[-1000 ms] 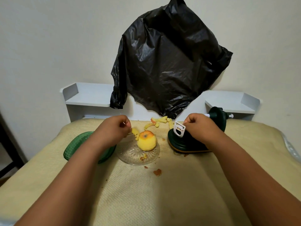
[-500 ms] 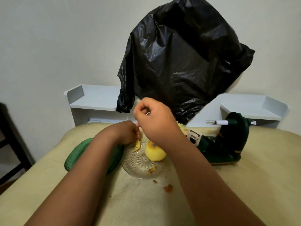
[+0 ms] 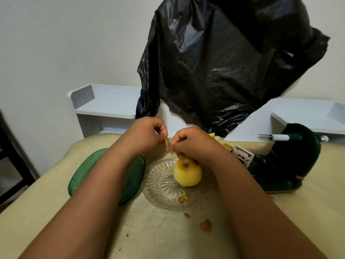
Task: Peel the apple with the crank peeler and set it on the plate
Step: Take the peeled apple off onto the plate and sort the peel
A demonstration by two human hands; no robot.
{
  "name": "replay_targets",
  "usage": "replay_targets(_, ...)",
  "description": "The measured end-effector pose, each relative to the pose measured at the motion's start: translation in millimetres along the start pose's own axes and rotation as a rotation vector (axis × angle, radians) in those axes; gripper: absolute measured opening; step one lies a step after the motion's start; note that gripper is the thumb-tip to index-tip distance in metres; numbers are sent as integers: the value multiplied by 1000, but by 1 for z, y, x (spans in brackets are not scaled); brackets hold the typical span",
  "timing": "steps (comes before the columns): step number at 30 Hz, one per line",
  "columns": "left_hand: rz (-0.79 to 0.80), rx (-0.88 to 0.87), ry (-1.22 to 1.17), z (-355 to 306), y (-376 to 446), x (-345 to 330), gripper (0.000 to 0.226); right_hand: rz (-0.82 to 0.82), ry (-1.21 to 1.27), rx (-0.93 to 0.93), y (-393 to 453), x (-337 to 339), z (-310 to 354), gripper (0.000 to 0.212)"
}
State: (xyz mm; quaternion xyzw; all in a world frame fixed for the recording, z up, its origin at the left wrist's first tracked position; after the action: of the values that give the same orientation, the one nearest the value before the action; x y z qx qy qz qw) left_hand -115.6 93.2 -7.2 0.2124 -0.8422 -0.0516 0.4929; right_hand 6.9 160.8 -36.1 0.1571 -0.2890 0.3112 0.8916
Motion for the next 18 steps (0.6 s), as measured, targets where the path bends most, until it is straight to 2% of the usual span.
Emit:
replay_targets(4, -131, 67, -342, 3, -6, 11, 25, 13, 68, 59, -5, 0, 5, 8)
replay_targets(8, -155, 104, -548, 8, -9, 12, 21, -97, 30, 114, -8, 7, 8, 17)
replay_targets(12, -96, 116, -688, 8, -9, 4, 19, -145, 142, 127, -11, 7, 11, 20)
replay_targets(15, -53, 94, -847, 3, -10, 0, 20, -166, 131, 138, -14, 6, 15, 23)
replay_targets(18, -21, 77, -971, -2, -10, -3, 19, -297, 132, 191, -16, 15, 18, 23)
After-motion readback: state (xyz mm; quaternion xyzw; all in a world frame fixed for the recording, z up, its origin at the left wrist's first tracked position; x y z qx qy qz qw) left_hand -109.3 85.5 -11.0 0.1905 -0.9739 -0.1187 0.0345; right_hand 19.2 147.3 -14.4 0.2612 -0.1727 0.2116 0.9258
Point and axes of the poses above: each hand's wrist, its own y-axis towards the middle knuckle, its own x-axis out of the back of the hand, z = x × y, the point moved 8 cm from there along y, towards the middle knuckle, and after that the axes turned 5 degrees about y, right-handed, at the moved point
